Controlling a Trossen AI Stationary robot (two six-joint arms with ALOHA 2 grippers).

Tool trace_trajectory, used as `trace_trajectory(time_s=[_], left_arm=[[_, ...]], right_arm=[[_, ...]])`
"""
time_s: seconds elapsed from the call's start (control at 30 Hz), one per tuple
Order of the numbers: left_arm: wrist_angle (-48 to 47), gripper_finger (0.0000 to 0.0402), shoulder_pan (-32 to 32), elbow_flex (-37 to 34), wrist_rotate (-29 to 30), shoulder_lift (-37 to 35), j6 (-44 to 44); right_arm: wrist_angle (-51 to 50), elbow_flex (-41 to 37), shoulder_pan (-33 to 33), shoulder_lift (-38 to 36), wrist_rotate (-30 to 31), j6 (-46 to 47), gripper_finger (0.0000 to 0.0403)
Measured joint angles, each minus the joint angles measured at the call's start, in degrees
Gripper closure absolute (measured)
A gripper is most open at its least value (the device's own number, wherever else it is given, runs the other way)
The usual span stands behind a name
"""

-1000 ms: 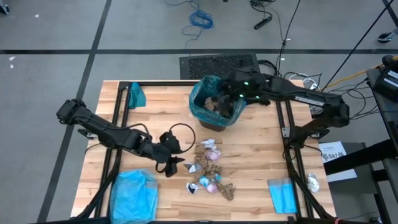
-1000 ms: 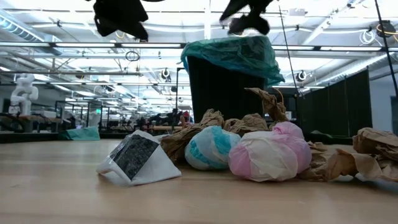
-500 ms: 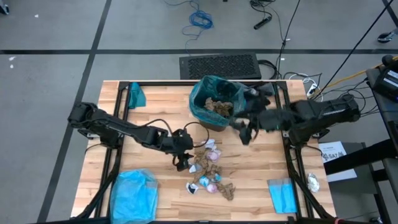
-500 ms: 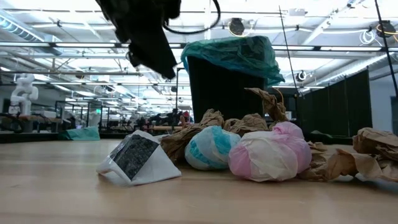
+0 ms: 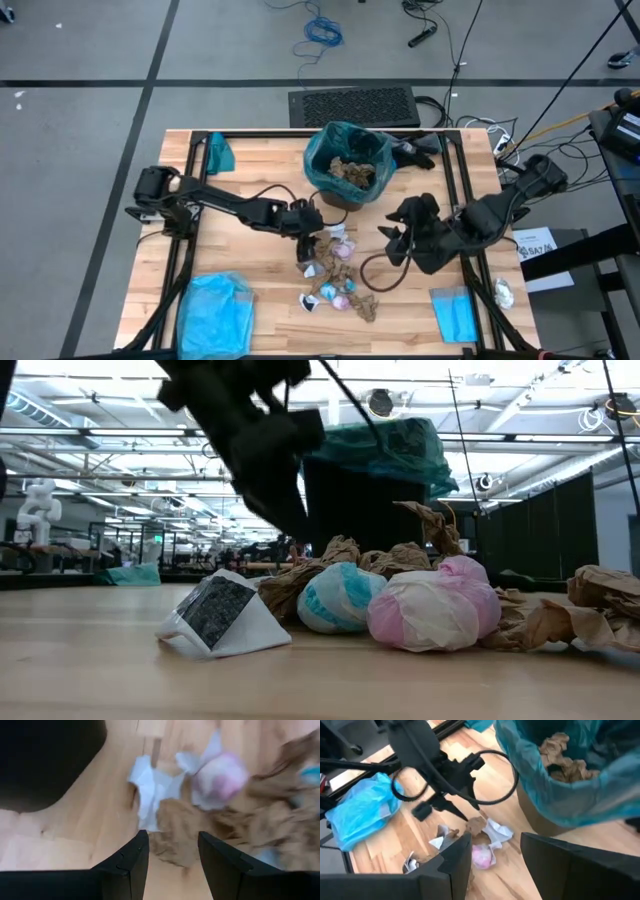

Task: Place trash/remove bag and relplace
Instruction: Put the brown napkin into the blue trash bag inside the black trash bin

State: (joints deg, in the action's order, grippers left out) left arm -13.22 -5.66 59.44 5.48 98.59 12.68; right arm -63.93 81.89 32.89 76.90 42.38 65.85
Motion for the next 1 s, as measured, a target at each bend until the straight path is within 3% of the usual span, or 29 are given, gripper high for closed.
trace_trajectory(time_s=[0.3, 0.4, 0.47, 0.53, 0.7, 0.87, 1.0], left_arm=[[4.1, 0.0242, 1.2, 0.0, -4.7, 8.2, 0.6], [4.0, 0.0284, 0.4, 0.0, -5.1, 8.3, 3.2], [3.4, 0.0335, -0.2, 0.0, -6.2, 7.5, 4.3], [2.9, 0.0382, -0.8, 0.0, -7.9, 5.4, 5.7], [2.5, 0.0399, -2.9, 0.0, -8.2, -3.7, 9.6], [-0.9, 0.0400, -3.9, 2.9, -2.5, -15.3, 9.8], [-1.4, 0.0401, -2.5, 7.1, 3.5, -21.5, 4.4]], right_arm=[[-3.7, 0.0, 3.1, 2.6, 0.1, 9.2, 0.0241], [-4.7, 0.0, 3.7, 3.1, 0.1, 10.4, 0.0241], [-5.4, 0.0, 3.8, 3.2, -0.2, 11.0, 0.0241], [-6.2, 0.0, 4.0, 3.3, -0.4, 11.1, 0.0241], [-8.2, 0.0, 4.0, 3.3, -0.6, 11.1, 0.0241], [-8.6, -0.7, 4.0, 3.3, -0.5, 10.0, 0.0241], [-7.2, -3.3, 4.0, 3.3, -0.6, 10.1, 0.0241]])
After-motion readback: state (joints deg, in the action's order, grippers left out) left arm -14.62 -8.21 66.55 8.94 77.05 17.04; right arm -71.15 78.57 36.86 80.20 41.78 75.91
